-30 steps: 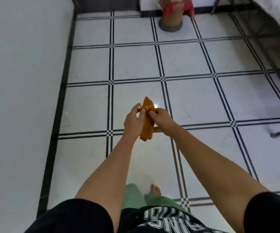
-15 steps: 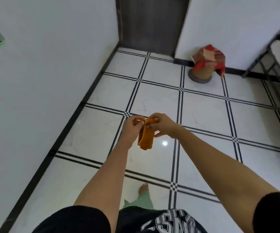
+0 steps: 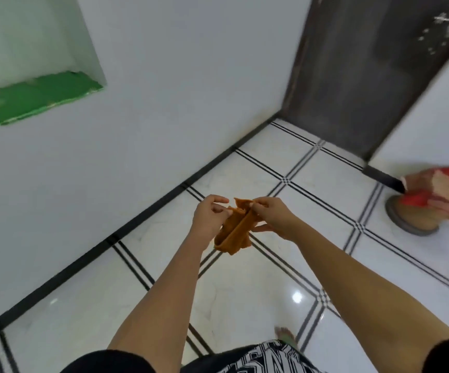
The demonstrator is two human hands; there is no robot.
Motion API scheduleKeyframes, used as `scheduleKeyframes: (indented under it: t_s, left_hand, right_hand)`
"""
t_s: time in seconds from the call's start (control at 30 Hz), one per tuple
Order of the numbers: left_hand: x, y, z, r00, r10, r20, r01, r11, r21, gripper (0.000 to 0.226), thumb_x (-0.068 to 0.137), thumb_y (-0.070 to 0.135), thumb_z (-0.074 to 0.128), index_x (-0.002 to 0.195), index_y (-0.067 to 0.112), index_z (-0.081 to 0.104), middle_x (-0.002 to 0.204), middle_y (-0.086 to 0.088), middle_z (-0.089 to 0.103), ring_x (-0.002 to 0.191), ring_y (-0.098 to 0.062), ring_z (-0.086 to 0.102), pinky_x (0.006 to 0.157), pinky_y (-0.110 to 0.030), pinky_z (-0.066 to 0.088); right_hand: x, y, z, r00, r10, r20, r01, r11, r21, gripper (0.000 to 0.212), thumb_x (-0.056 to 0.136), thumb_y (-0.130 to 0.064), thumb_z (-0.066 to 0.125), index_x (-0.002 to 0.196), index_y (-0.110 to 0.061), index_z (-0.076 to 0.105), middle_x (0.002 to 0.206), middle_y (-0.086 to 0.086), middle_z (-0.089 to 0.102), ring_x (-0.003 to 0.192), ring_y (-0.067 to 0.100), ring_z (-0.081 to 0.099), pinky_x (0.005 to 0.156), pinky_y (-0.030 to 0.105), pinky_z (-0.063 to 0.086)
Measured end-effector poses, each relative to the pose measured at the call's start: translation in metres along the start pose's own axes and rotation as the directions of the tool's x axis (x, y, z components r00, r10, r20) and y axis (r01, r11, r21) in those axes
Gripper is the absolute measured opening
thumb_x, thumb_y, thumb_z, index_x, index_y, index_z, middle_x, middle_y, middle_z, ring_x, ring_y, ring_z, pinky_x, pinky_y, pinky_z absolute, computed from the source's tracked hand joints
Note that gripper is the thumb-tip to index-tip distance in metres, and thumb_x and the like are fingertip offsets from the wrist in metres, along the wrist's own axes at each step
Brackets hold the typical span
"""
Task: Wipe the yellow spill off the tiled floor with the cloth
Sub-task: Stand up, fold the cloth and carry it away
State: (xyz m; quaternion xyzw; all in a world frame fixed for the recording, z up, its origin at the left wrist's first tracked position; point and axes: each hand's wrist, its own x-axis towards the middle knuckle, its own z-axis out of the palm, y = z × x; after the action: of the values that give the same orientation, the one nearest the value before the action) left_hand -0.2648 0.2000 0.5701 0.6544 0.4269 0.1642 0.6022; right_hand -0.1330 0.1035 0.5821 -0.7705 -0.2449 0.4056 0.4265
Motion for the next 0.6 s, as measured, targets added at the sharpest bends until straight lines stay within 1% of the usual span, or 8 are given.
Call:
scheduleKeyframes:
  t_s: [0.13,0.2,0.27,0.3,0.37,0.43,0.53,0.6]
  left_hand:
    - [0.006,0.009,0.01,0.967,0.02,-0.254,-0.027,0.999,-0.025,0.022,0.09,0.006,0.053,0.099,0.025,0.058,0.094,-0.003,0.059,0.091,-0.021,0.06,0.083,-0.036,0.054]
    - [0.005,0.017,0.015,0.919,0.036,-0.392,-0.053,0.998,-0.033,0.023,0.094,0.007,0.045,0.095,0.023,0.061,0.094,0.001,0.059,0.088,-0.016,0.058,0.08,-0.032,0.053]
    - [-0.002,0.028,0.024,0.852,-0.001,-0.523,-0.029,0.998,-0.049,0.031,0.094,0.005,0.039,0.085,0.021,0.064,0.087,0.0,0.062,0.078,-0.012,0.058,0.077,-0.03,0.052]
    - [-0.002,0.029,0.022,0.847,-0.046,-0.529,0.004,0.997,-0.082,0.033,0.093,0.004,0.039,0.083,0.021,0.066,0.084,-0.002,0.064,0.075,-0.013,0.058,0.078,-0.031,0.051]
    - [-0.005,0.03,0.02,0.829,-0.136,-0.543,0.069,0.987,-0.142,0.032,0.089,0.002,0.042,0.088,0.02,0.068,0.093,-0.005,0.066,0.081,-0.016,0.061,0.081,-0.031,0.051]
    - [-0.014,0.033,0.023,0.811,-0.174,-0.558,0.108,0.983,-0.149,0.033,0.084,-0.004,0.048,0.102,0.016,0.068,0.106,-0.005,0.064,0.095,-0.017,0.059,0.084,-0.026,0.048]
    - [-0.03,0.034,0.025,0.774,-0.162,-0.613,0.156,0.986,-0.063,0.036,0.085,-0.003,0.053,0.116,0.012,0.062,0.117,-0.008,0.06,0.103,-0.02,0.057,0.087,-0.025,0.046]
    - [-0.041,0.03,0.022,0.727,-0.123,-0.675,0.203,0.978,0.04,0.03,0.088,0.0,0.054,0.116,0.01,0.063,0.119,-0.009,0.06,0.106,-0.022,0.057,0.087,-0.025,0.044]
  right_hand:
    - [0.039,-0.024,-0.027,0.985,-0.119,0.128,0.125,0.991,-0.04,0.017,0.096,-0.013,0.046,0.109,-0.011,0.056,0.102,0.021,0.061,0.093,0.033,0.064,0.071,0.046,0.058]
    - [0.05,-0.042,-0.041,0.959,-0.195,0.204,0.21,0.976,-0.052,0.019,0.095,-0.01,0.047,0.111,-0.017,0.055,0.095,0.015,0.062,0.087,0.029,0.065,0.066,0.041,0.059]
    - [0.059,-0.057,-0.056,0.92,-0.216,0.328,0.264,0.958,-0.109,0.02,0.095,-0.005,0.044,0.105,-0.015,0.059,0.094,0.014,0.063,0.088,0.029,0.065,0.07,0.04,0.058]
    - [0.061,-0.059,-0.056,0.915,-0.213,0.343,0.273,0.952,-0.136,0.022,0.095,-0.002,0.042,0.1,-0.012,0.061,0.096,0.017,0.063,0.089,0.029,0.065,0.073,0.04,0.058]
    - [0.065,-0.065,-0.054,0.9,-0.211,0.381,0.281,0.95,-0.139,0.026,0.093,0.004,0.04,0.094,-0.007,0.063,0.095,0.017,0.065,0.086,0.025,0.065,0.078,0.04,0.057]
    - [0.065,-0.068,-0.051,0.867,-0.215,0.449,0.299,0.946,-0.124,0.026,0.091,0.008,0.043,0.102,-0.006,0.062,0.092,0.011,0.066,0.084,0.021,0.065,0.081,0.038,0.057]
    - [0.064,-0.072,-0.041,0.805,-0.256,0.535,0.384,0.912,-0.142,0.032,0.084,0.01,0.057,0.105,-0.013,0.062,0.105,0.011,0.065,0.097,0.025,0.064,0.089,0.04,0.054]
    - [0.064,-0.072,-0.032,0.812,-0.227,0.537,0.349,0.927,-0.136,0.02,0.085,0.004,0.059,0.098,-0.01,0.066,0.109,0.012,0.064,0.101,0.025,0.062,0.09,0.038,0.053]
